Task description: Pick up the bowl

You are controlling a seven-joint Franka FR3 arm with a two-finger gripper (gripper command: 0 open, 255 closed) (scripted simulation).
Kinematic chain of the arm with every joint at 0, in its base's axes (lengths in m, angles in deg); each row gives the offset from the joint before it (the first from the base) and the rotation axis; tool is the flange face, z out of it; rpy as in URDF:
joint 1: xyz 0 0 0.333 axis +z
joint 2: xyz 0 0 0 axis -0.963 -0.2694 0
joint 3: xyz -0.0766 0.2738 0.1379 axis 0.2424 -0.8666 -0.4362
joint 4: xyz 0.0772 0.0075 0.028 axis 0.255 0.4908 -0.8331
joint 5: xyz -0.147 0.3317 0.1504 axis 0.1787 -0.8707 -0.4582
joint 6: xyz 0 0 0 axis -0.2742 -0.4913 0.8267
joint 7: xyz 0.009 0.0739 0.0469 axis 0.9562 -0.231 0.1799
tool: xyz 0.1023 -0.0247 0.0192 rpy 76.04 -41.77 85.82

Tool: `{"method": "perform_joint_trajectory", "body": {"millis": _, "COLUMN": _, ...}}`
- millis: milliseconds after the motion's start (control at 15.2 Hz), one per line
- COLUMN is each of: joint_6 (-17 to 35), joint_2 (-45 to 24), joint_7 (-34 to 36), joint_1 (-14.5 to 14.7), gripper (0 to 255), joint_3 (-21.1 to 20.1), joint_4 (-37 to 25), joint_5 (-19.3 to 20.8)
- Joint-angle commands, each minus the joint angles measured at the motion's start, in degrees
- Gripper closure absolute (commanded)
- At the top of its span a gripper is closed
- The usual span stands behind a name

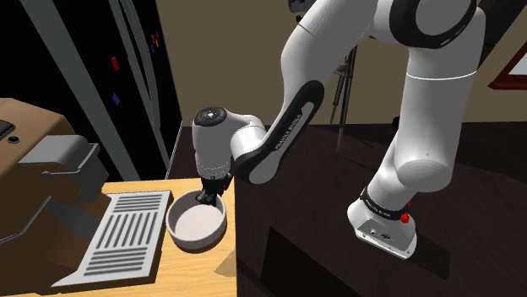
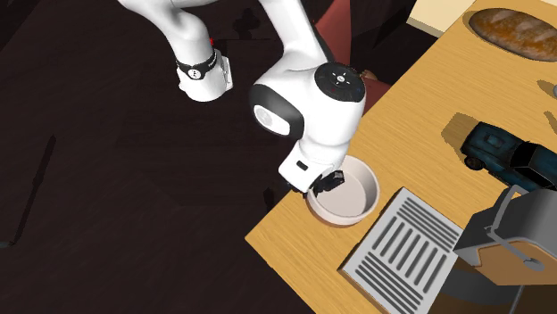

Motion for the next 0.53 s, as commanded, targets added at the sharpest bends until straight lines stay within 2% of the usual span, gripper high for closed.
{"method": "perform_joint_trajectory", "body": {"millis": 0, "joint_6": -1.3, "joint_2": 1.6, "joint_7": -1.4, "joint_1": -0.8, "gripper": 255, "joint_3": -1.1, "joint_4": 0.0, "joint_5": -1.8}}
{"method": "perform_joint_trajectory", "body": {"millis": 330, "joint_6": -4.3, "joint_2": 5.2, "joint_7": -4.4, "joint_1": -2.3, "gripper": 255, "joint_3": -3.2, "joint_4": 0.0, "joint_5": -5.9}}
{"method": "perform_joint_trajectory", "body": {"millis": 462, "joint_6": -4.4, "joint_2": 5.3, "joint_7": -4.5, "joint_1": -2.3, "gripper": 255, "joint_3": -3.2, "joint_4": 0.0, "joint_5": -6.0}}
